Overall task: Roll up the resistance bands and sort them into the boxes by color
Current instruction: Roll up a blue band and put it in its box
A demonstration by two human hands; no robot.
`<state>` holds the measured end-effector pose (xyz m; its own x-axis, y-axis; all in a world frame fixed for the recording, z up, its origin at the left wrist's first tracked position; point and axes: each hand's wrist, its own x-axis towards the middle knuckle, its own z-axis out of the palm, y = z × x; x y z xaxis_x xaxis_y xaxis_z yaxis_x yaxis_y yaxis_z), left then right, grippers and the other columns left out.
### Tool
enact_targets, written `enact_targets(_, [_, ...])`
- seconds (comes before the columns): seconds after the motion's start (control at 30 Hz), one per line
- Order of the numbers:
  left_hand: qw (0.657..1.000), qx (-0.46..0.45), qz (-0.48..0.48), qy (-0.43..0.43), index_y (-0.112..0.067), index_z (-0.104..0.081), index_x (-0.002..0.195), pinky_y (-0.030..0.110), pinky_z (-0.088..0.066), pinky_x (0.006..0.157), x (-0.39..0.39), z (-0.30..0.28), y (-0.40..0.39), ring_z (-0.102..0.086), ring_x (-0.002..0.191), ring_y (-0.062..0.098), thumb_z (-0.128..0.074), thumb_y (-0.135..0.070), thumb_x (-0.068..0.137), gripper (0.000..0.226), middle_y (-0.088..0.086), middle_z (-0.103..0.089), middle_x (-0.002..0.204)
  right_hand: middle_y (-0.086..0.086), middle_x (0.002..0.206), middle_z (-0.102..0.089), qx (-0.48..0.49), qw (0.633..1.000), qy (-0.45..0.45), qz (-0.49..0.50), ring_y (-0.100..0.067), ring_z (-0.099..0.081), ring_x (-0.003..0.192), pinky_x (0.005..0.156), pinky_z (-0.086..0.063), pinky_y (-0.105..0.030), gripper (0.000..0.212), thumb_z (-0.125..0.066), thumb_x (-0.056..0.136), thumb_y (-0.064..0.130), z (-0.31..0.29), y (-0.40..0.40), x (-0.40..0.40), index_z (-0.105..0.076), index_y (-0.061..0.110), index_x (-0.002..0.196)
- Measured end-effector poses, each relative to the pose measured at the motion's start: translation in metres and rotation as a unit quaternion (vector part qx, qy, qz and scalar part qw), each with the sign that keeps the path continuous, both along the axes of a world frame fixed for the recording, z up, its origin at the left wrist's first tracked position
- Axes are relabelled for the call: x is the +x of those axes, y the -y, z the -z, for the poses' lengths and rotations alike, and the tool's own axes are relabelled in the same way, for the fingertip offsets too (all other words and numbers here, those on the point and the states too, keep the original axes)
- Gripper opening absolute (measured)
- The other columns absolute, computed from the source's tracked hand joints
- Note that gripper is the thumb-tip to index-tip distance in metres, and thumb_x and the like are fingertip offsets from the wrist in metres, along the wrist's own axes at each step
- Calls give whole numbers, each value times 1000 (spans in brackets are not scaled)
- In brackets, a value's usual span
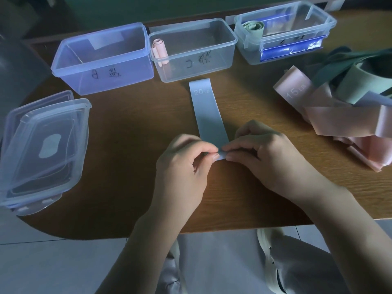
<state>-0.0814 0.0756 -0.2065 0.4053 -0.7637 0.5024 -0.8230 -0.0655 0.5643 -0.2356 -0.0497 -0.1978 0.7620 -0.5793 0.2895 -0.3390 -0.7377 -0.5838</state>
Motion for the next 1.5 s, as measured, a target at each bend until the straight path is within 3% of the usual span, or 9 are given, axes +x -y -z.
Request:
enact_targets(0.2, [999, 37, 35, 20, -13, -77, 99, 7, -50, 74, 5, 0, 3, -65, 88, 7, -74, -19, 91, 11, -2, -73, 99, 19, 93, -54, 59, 998, -5, 33, 6, -52, 80, 70, -37, -2, 22, -80, 84, 25, -6, 2, 4, -72, 26, 104])
enact_targets(0.4, [997, 73, 14, 26, -13, -80, 102, 11, -47, 73, 9, 0, 8, -64, 92, 13, -80, -25, 86, 20, 2, -70, 103, 9, 94, -63, 33, 999, 26, 27, -1, -58, 84, 70, -39, -7, 6, -73, 90, 18, -2, 1, 9, -74, 21, 96])
enact_targets(0.53, [997, 67, 9, 36, -13, -79, 107, 15, -50, 70, 11, 2, 9, -62, 92, 15, -74, -27, 90, 22, 3, -68, 103, 14, 97, -61, 30, 1000, 7, 2, 1, -58, 85, 71, -43, -9, 15, -73, 89, 27, -3, 6, 6, -75, 24, 104])
enact_targets(0.7, [998, 52, -3, 38, -14, -78, 111, 7, -46, 72, 12, 4, 13, -62, 95, 12, -70, -28, 92, 24, 5, -69, 108, 15, 99, -59, 24, 1000, 11, 9, 3, -56, 83, 72, -43, -11, 21, -77, 87, 25, 1, 11, 8, -77, 24, 108])
enact_targets(0.8, [999, 28, 19, 25, -13, -78, 105, 9, -49, 78, 15, 2, 11, -64, 93, 9, -77, -18, 89, 17, 1, -71, 105, 12, 100, -61, 20, 999, 21, 16, -4, -58, 84, 74, -51, -24, 19, -75, 89, 26, 3, 12, 10, -77, 24, 107])
enact_targets(0.93, [998, 52, 24, 4, -16, -77, 105, 1, -45, 74, 17, -1, 12, -60, 89, 3, -80, -25, 85, 22, -3, -73, 105, 7, 106, -65, 0, 1000, 20, 16, -11, -62, 92, 75, -58, -38, 21, -69, 93, 30, 7, 14, 12, -77, 23, 111])
enact_targets(1.07, [999, 45, 11, 4, -14, -79, 105, 0, -44, 80, 19, 1, 18, -59, 88, 0, -79, -19, 86, 20, -1, -75, 102, 3, 108, -64, -52, 997, 31, 49, -16, -62, 97, 70, -57, -37, 22, -66, 96, 29, 10, 9, 14, -76, 22, 115])
enact_targets(1.33, [998, 48, -26, 23, -12, -78, 108, -2, -39, 71, 18, 4, 25, -53, 87, 0, -77, -17, 88, 20, 4, -71, 103, 6, 111, -66, -22, 998, 41, 47, -10, -61, 95, 76, -58, -37, 22, -76, 88, 18, 6, 9, 17, -76, 24, 110])
enact_targets(1.5, [999, 34, -15, 7, -14, -76, 103, -4, -42, 76, 19, 1, 24, -58, 84, 0, -74, -19, 91, 13, -1, -74, 100, 5, 113, -67, -24, 998, 28, 54, -15, -63, 100, 77, -59, -42, 19, -72, 92, 22, 6, 14, 24, -77, 23, 111])
